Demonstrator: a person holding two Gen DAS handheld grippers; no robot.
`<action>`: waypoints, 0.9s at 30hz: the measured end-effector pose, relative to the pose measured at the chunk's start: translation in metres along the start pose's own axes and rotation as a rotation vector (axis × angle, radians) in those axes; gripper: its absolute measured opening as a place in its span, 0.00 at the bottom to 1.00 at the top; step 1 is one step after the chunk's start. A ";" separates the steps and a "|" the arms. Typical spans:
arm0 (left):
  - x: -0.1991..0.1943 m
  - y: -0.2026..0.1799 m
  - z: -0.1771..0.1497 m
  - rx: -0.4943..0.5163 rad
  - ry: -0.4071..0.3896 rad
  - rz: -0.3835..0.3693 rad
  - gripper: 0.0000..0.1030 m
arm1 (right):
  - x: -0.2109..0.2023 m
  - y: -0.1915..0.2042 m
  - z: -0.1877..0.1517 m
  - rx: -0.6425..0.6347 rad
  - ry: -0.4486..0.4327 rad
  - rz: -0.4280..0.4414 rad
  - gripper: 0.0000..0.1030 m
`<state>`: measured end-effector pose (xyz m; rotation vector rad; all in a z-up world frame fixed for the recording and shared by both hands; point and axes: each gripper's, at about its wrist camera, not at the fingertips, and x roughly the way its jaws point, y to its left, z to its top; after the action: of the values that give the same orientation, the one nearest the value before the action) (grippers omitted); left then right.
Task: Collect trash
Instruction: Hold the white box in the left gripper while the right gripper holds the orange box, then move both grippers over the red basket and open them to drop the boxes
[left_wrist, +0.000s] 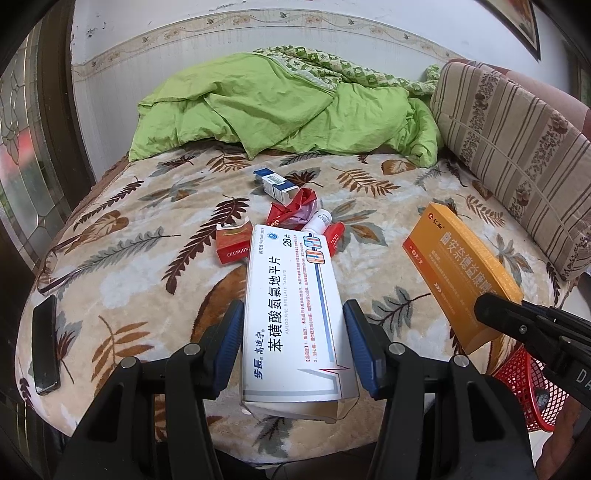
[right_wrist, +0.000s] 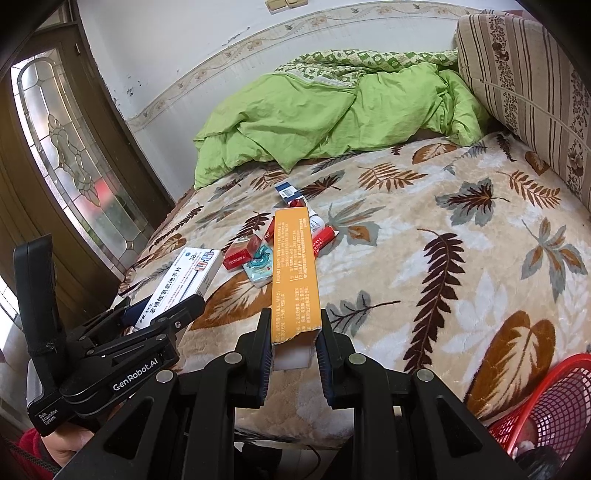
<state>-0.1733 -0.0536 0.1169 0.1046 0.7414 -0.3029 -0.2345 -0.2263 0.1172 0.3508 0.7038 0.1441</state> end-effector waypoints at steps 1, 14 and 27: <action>0.000 0.000 0.000 0.001 0.000 0.000 0.52 | 0.000 0.000 0.000 0.002 0.001 0.001 0.22; 0.000 -0.002 0.000 0.000 0.001 0.001 0.52 | 0.000 -0.002 0.000 0.006 0.001 0.004 0.22; -0.002 -0.021 -0.001 0.040 0.006 -0.068 0.52 | -0.015 -0.013 -0.002 0.038 -0.014 -0.009 0.22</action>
<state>-0.1821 -0.0730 0.1178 0.1181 0.7462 -0.3824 -0.2470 -0.2416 0.1208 0.3844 0.6953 0.1195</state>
